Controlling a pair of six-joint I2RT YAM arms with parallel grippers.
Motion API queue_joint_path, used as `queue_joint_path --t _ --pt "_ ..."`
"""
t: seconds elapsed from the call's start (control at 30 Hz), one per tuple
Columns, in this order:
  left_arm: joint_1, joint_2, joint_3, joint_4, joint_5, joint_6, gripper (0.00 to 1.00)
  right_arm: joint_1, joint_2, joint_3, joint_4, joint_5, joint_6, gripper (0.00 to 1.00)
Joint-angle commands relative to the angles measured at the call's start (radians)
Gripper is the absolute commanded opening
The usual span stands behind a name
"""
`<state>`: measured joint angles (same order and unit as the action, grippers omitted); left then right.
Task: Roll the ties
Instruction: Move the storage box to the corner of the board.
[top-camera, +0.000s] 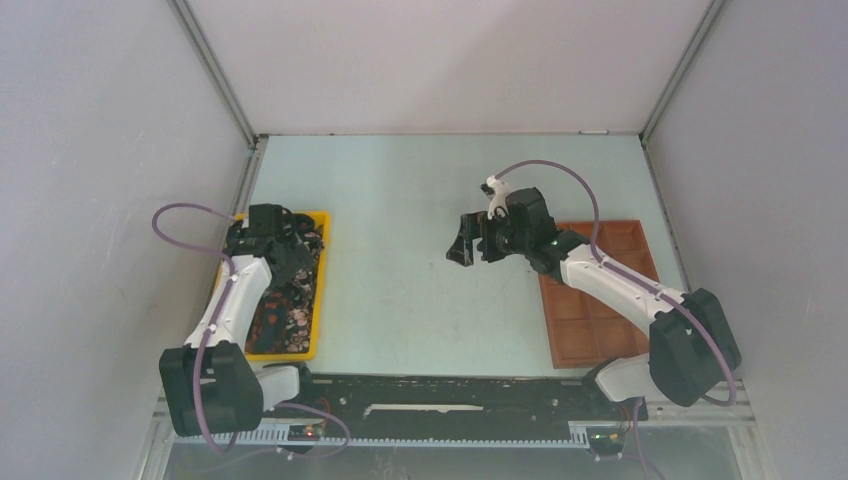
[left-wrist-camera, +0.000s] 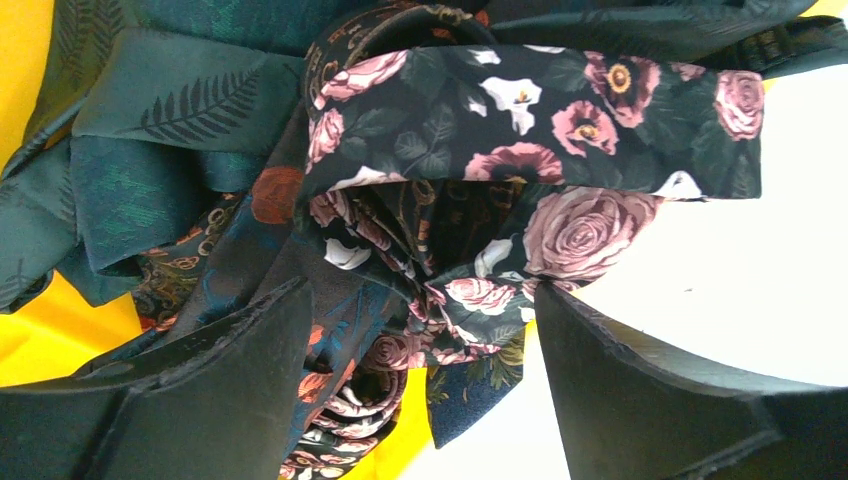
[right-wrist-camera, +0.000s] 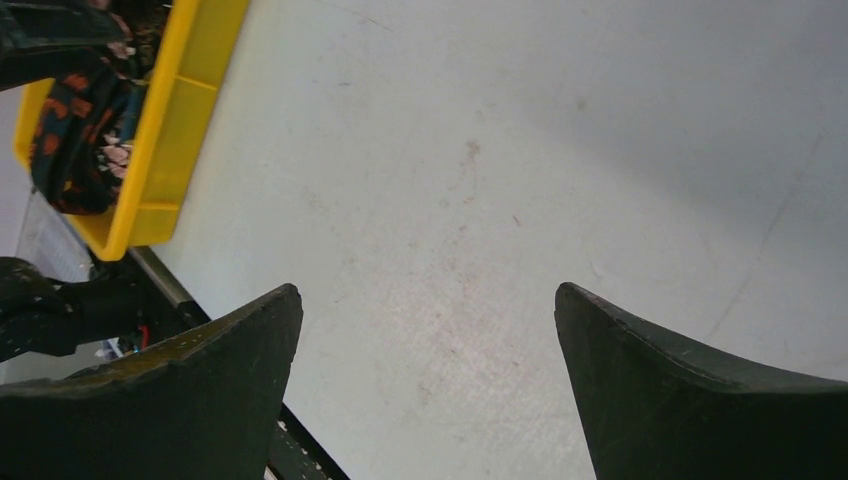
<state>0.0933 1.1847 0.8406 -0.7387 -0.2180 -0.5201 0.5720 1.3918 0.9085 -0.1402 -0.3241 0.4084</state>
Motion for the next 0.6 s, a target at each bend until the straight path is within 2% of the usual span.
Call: queue_joint_path --t 0.0,0.27,0.57 --pt "0.008 -0.049 -0.012 0.054 0.020 -0.022 0.87 -0.005 -0.005 0.041 -0.119 0.140 -0.003 1.00" --pt "0.009 -0.015 0.002 0.056 0.035 -0.024 0.50 -0.077 -0.043 -0.093 -0.172 0.245 0.120 1.00" --pt "0.009 -0.038 -0.010 0.064 0.041 -0.021 0.17 -0.183 -0.037 -0.225 -0.151 0.243 0.212 0.98"
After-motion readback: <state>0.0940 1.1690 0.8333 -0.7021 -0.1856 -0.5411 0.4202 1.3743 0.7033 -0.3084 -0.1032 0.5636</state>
